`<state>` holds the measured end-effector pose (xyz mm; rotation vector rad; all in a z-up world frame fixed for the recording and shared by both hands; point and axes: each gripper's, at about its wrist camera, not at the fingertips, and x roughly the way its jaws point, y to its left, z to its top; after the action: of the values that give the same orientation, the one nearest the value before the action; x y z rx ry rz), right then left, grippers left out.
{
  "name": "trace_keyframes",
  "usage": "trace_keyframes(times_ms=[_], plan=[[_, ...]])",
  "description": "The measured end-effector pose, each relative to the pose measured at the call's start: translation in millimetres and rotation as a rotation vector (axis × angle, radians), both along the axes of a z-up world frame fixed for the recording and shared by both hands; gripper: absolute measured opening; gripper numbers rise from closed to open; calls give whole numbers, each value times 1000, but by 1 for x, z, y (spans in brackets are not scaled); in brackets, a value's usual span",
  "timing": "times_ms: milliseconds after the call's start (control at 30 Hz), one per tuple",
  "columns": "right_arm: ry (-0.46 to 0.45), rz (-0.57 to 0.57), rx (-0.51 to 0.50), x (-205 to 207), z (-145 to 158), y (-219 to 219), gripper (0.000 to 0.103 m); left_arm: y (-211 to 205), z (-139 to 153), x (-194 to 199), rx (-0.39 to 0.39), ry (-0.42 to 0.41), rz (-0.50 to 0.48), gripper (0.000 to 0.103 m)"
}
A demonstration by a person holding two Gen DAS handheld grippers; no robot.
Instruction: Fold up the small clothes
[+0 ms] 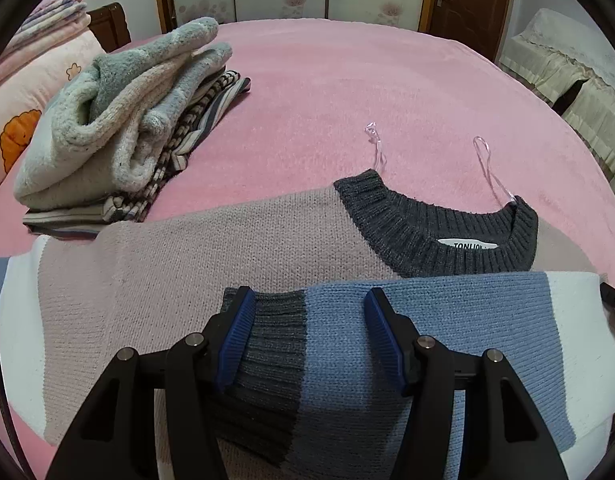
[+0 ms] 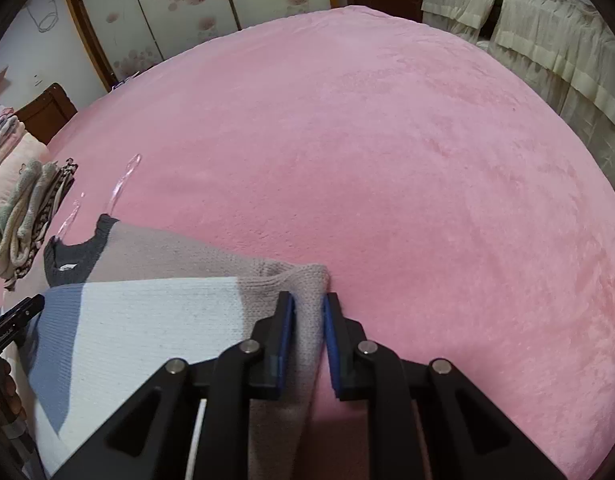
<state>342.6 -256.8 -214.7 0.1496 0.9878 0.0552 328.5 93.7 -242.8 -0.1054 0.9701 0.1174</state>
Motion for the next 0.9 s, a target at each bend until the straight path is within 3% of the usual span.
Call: trace_keyframes(times_ms=[100,167,233,467,700,900], plan=[[-8,0,-28,-2,3,5,18,-1,1,0,9,-1,-8,57],[-7,-6,-61,-6,9,6,30,-2,4,-2,16,4,-17,58],[-13,-18,-77,-13,19,6,34,-3,9,-5,27,20,-23,68],[-85,0,-71,-60,61,9,34,-7,44,-41,13,-1,-41,84],[-127,64,-98,-105,86,43,34,-17,87,-90,-60,-42,-76,84],[-139,113,-64,-145,102,71,34,-20,115,-128,-86,-57,-87,85]])
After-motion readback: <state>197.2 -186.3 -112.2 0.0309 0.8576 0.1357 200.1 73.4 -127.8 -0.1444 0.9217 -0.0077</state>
